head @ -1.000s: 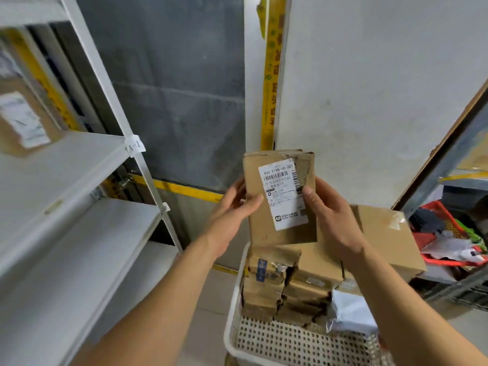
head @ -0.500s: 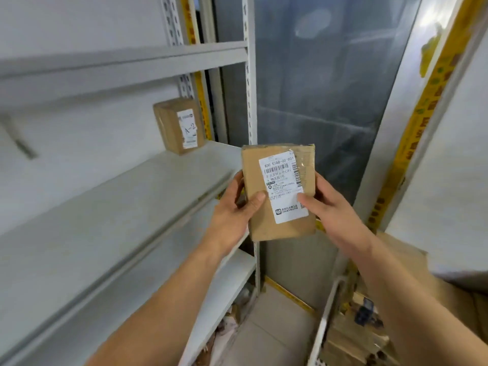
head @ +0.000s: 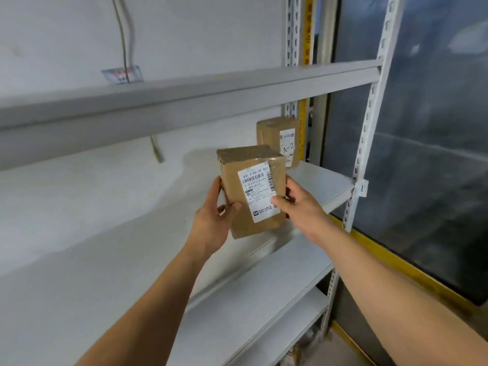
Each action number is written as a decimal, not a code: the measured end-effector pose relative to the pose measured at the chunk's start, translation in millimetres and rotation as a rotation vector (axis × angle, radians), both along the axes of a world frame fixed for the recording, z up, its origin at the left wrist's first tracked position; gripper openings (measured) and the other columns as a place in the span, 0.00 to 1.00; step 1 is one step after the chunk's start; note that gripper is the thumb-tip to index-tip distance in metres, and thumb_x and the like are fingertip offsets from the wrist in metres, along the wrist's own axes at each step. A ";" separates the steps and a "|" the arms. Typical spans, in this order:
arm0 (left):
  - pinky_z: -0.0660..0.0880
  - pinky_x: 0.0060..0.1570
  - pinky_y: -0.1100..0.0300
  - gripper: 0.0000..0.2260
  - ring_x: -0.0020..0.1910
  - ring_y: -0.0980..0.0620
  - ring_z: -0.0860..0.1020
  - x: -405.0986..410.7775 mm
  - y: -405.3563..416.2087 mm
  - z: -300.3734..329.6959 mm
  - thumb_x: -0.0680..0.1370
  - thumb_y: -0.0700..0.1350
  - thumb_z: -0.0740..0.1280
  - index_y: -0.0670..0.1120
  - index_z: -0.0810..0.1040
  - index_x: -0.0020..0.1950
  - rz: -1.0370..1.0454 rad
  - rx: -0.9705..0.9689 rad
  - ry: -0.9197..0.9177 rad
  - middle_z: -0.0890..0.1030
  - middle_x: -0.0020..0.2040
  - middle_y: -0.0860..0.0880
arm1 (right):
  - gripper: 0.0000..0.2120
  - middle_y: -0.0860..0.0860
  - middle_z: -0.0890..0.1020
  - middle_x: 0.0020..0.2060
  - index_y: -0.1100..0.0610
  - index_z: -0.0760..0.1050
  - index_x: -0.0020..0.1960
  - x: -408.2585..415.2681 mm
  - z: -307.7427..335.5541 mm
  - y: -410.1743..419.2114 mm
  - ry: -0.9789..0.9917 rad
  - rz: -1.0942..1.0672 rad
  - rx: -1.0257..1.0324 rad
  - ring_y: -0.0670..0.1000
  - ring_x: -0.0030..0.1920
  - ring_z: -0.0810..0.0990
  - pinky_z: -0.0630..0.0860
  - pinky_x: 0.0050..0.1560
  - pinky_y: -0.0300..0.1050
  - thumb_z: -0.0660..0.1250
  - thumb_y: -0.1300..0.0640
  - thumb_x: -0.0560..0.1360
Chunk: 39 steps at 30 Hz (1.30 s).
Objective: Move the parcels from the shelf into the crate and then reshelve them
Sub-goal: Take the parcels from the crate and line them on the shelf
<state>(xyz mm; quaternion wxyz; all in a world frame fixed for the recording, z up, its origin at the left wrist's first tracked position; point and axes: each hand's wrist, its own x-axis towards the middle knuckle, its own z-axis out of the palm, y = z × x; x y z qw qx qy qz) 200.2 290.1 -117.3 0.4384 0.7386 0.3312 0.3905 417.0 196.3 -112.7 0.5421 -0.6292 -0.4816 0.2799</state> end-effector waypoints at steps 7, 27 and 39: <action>0.77 0.69 0.42 0.33 0.68 0.48 0.80 15.9 62.9 -20.0 0.80 0.53 0.70 0.68 0.60 0.80 0.151 0.000 0.018 0.75 0.75 0.61 | 0.31 0.36 0.82 0.66 0.35 0.64 0.80 26.0 -28.5 101.0 0.041 0.138 -0.019 0.41 0.68 0.79 0.73 0.75 0.52 0.65 0.61 0.85; 0.81 0.62 0.43 0.35 0.67 0.45 0.79 165.3 179.0 -10.0 0.79 0.46 0.72 0.70 0.61 0.79 0.363 -0.132 -0.060 0.75 0.74 0.54 | 0.21 0.39 0.83 0.59 0.45 0.73 0.76 152.2 -29.4 254.3 0.005 0.010 0.041 0.44 0.60 0.82 0.75 0.64 0.41 0.66 0.58 0.85; 0.78 0.66 0.40 0.35 0.71 0.42 0.77 175.1 188.6 -12.1 0.81 0.46 0.72 0.66 0.59 0.82 0.401 -0.162 -0.026 0.71 0.79 0.51 | 0.22 0.46 0.82 0.68 0.45 0.71 0.78 153.6 -33.5 261.9 -0.030 -0.015 0.035 0.49 0.67 0.80 0.74 0.71 0.47 0.65 0.55 0.85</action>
